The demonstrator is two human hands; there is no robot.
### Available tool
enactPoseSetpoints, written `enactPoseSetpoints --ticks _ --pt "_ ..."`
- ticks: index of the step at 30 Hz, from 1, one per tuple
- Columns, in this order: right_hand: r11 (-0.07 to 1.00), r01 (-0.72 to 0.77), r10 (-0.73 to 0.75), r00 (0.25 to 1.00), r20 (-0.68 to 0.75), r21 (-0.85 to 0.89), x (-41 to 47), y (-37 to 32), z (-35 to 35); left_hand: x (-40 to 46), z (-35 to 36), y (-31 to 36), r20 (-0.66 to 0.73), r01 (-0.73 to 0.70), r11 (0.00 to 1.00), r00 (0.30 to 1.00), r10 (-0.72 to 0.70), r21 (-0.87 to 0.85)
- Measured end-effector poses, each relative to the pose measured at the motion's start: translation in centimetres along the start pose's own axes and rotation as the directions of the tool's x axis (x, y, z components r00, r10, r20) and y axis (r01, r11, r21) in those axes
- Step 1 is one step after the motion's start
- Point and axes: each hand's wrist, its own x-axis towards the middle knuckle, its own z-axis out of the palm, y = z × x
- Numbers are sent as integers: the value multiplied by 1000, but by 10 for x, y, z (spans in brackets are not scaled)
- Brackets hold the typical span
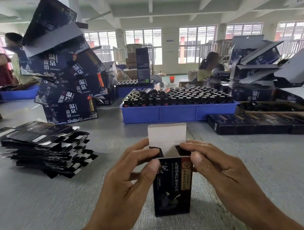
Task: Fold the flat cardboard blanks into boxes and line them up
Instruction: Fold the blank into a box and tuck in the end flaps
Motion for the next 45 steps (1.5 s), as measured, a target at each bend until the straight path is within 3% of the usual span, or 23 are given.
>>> enactPoseSetpoints --ticks 8,20,35,45 --pt "999 7 -3 994 -112 42 -1 -6 1 0 0 6 -6 -1 1000 1000 1 30" --pt "998 32 -25 991 -130 56 -4 -11 3 1 0 10 2 -16 998 1000 16 69" --pt "994 35 -15 982 -188 104 -2 -8 5 3 10 17 -130 98 978 984 -123 -184" --pt "997 71 -68 982 -178 9 -4 -7 6 3 5 14 -106 -8 999 994 4 -37"
